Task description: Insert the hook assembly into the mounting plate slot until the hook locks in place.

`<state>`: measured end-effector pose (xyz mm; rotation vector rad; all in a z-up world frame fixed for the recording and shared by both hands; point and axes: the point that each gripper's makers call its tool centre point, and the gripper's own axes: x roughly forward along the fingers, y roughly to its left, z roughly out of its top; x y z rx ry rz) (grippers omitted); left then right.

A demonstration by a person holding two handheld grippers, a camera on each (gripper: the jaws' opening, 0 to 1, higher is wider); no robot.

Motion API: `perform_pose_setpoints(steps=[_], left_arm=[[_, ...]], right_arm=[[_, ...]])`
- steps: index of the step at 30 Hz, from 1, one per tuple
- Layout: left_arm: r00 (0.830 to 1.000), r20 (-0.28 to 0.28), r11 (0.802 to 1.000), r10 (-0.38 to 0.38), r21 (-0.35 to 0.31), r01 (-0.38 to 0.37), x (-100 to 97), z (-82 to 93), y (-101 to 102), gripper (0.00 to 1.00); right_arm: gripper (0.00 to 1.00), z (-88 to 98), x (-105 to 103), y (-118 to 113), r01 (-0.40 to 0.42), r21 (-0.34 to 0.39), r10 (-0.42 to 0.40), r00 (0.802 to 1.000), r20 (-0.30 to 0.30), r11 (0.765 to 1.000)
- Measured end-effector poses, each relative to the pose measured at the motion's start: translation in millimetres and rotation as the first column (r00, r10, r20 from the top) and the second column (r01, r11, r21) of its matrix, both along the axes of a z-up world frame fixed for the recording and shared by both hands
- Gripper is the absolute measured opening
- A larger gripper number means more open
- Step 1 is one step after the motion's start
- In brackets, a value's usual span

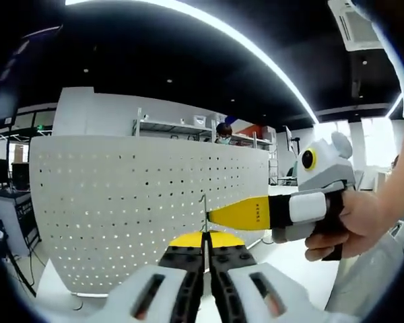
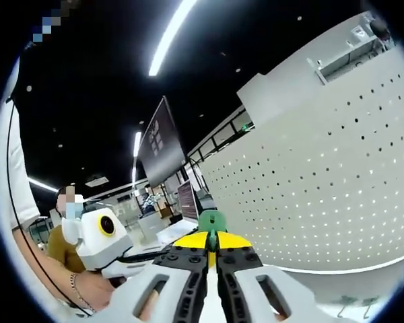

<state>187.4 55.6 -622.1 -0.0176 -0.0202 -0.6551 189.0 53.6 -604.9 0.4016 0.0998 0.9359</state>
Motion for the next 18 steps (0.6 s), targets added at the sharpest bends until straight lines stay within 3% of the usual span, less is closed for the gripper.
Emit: perform_pose_setpoints(steps=[3,7,14,18], left_arm=[[0.999,-0.026,0.999,-0.030,-0.042,0.029,-1.7,-0.6,-1.5,0.02],[0.998,-0.025,0.999,-0.054,-0.002,0.054,-5.1,-4.9,-3.5,0.09],[0.996,-0.062,0.997,-0.060,0.053,0.063,-8.1,-22.5,-4.8,0.59],[0.997,-0.077,0.994,-0.032,0.103,0.040,-6.3,-34.2,0.1,0.82]], right_arm=[[0.00,-0.1,-1.3,-0.3,-0.005,-0.013,0.005,1.000,0.007,1.000],[0.00,-1.7,-4.5,1.2,-0.009,-0.019,0.009,1.000,-0.001,1.000],[0.00,4.0,-5.2,-0.8,-0.009,-0.015,0.009,1.000,0.009,1.000],[0.00,5.0,-4.7,-2.2,-0.007,-0.011,0.008,1.000,0.009,1.000]])
